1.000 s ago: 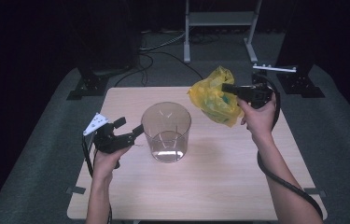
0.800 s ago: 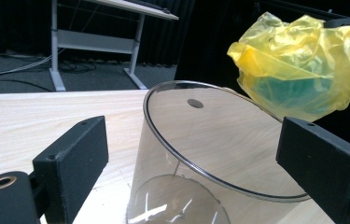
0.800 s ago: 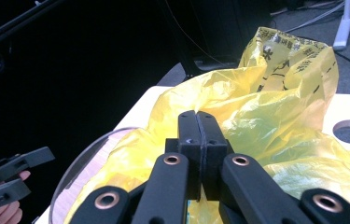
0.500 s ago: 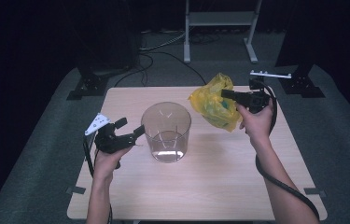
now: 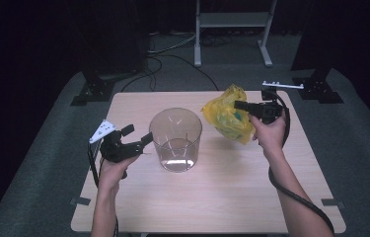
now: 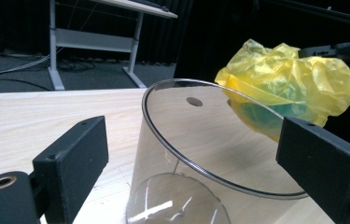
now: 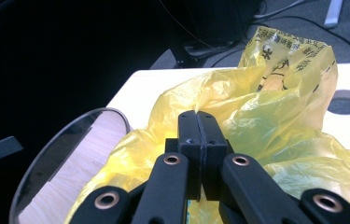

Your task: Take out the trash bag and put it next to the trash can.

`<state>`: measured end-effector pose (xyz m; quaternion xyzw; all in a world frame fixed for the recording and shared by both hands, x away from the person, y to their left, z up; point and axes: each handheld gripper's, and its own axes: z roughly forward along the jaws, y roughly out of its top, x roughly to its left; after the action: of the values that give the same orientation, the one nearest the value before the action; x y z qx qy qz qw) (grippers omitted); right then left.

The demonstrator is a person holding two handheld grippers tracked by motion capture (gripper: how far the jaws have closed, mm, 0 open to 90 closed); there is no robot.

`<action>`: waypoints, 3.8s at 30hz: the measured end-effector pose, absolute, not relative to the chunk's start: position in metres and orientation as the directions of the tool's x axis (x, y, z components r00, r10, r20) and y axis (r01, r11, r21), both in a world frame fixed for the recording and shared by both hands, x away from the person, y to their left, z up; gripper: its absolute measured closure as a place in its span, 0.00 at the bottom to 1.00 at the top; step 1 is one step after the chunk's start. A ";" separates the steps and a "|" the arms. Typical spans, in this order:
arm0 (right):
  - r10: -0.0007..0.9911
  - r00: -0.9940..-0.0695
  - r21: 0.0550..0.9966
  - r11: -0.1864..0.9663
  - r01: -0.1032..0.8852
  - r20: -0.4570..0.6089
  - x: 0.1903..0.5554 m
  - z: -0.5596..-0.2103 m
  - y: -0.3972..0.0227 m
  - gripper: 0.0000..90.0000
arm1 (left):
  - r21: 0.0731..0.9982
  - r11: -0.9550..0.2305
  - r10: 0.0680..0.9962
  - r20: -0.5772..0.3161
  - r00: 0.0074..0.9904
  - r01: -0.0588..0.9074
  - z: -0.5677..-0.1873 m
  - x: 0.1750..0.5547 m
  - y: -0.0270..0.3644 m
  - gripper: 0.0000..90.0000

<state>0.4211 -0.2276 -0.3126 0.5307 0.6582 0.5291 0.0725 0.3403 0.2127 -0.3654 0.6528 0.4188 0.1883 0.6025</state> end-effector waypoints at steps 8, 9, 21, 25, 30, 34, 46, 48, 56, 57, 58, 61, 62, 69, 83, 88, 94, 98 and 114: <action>0.780 -0.409 0.757 -0.122 0.642 0.473 0.424 -0.325 -0.228 1.00 | 0.943 0.078 0.773 -0.261 0.578 0.322 -0.366 0.340 0.213 0.09; 0.782 -0.409 0.758 -0.120 0.641 0.469 0.425 -0.326 -0.228 1.00 | 0.943 0.077 0.774 -0.261 0.577 0.322 -0.366 0.341 0.213 0.09; 0.796 -0.386 0.739 -0.111 0.664 0.466 0.430 -0.346 -0.225 1.00 | 0.942 0.079 0.775 -0.264 0.575 0.325 -0.367 0.341 0.214 0.09; 0.801 -0.379 0.738 -0.112 0.666 0.464 0.431 -0.350 -0.224 1.00 | 0.943 0.079 0.775 -0.262 0.575 0.324 -0.367 0.340 0.215 0.09; 0.809 -0.388 0.746 -0.090 0.660 0.441 0.432 -0.355 -0.221 1.00 | 0.943 0.080 0.775 -0.264 0.575 0.324 -0.367 0.340 0.215 0.09; 0.815 -0.391 0.749 -0.078 0.658 0.428 0.432 -0.359 -0.219 1.00 | 0.943 0.080 0.774 -0.263 0.576 0.324 -0.367 0.340 0.215 0.09; 0.799 -0.414 0.736 -0.052 0.675 0.436 0.433 -0.385 -0.210 1.00 | 0.942 0.086 0.778 -0.268 0.569 0.326 -0.367 0.340 0.216 0.09; 0.797 -0.415 0.732 -0.049 0.679 0.438 0.433 -0.388 -0.209 1.00 | 0.941 0.086 0.777 -0.268 0.569 0.326 -0.367 0.340 0.216 0.09; 0.787 -0.433 0.718 -0.018 0.695 0.439 0.432 -0.399 -0.202 0.95 | 0.940 0.083 0.777 -0.269 0.568 0.331 -0.368 0.340 0.216 0.09; 0.785 -0.434 0.717 -0.018 0.697 0.441 0.431 -0.400 -0.202 0.94 | 0.940 0.082 0.778 -0.268 0.568 0.331 -0.368 0.340 0.216 0.09; 0.783 -0.436 0.717 -0.018 0.697 0.443 0.431 -0.401 -0.201 0.93 | 0.940 0.082 0.779 -0.268 0.567 0.332 -0.368 0.340 0.216 0.09; 0.776 -0.443 0.716 -0.014 0.698 0.448 0.429 -0.403 -0.200 0.89 | 0.940 0.083 0.778 -0.268 0.568 0.330 -0.368 0.340 0.216 0.09; 0.777 -0.444 0.717 -0.015 0.697 0.447 0.428 -0.404 -0.200 0.87 | 0.940 0.083 0.778 -0.268 0.568 0.331 -0.368 0.340 0.216 0.09; 0.765 -0.453 0.722 -0.022 0.691 0.457 0.422 -0.403 -0.199 0.69 | 0.940 0.079 0.777 -0.266 0.570 0.332 -0.368 0.340 0.215 0.09; 0.730 -0.443 0.744 -0.133 0.655 0.520 0.412 -0.392 -0.227 0.48 | 0.940 0.077 0.778 -0.266 0.569 0.334 -0.368 0.340 0.214 0.09; 0.730 -0.437 0.752 -0.156 0.641 0.525 0.407 -0.390 -0.240 0.47 | 0.939 0.077 0.778 -0.267 0.569 0.335 -0.368 0.340 0.214 0.09; 0.719 -0.437 0.756 -0.187 0.628 0.541 0.402 -0.386 -0.254 0.46 | 0.939 0.076 0.779 -0.265 0.569 0.335 -0.369 0.340 0.214 0.09; 0.721 -0.434 0.759 -0.194 0.621 0.540 0.399 -0.385 -0.261 0.46 | 0.939 0.074 0.779 -0.264 0.569 0.335 -0.369 0.340 0.214 0.09; 0.733 -0.402 0.744 -0.209 0.635 0.549 0.385 -0.404 -0.290 0.46 | 0.939 0.070 0.779 -0.262 0.570 0.337 -0.369 0.341 0.213 0.09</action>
<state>0.3849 -0.2901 -0.4045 0.5451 0.6272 0.5545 0.0442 0.3409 0.2129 -0.3691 0.6562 0.4250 0.1859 0.5951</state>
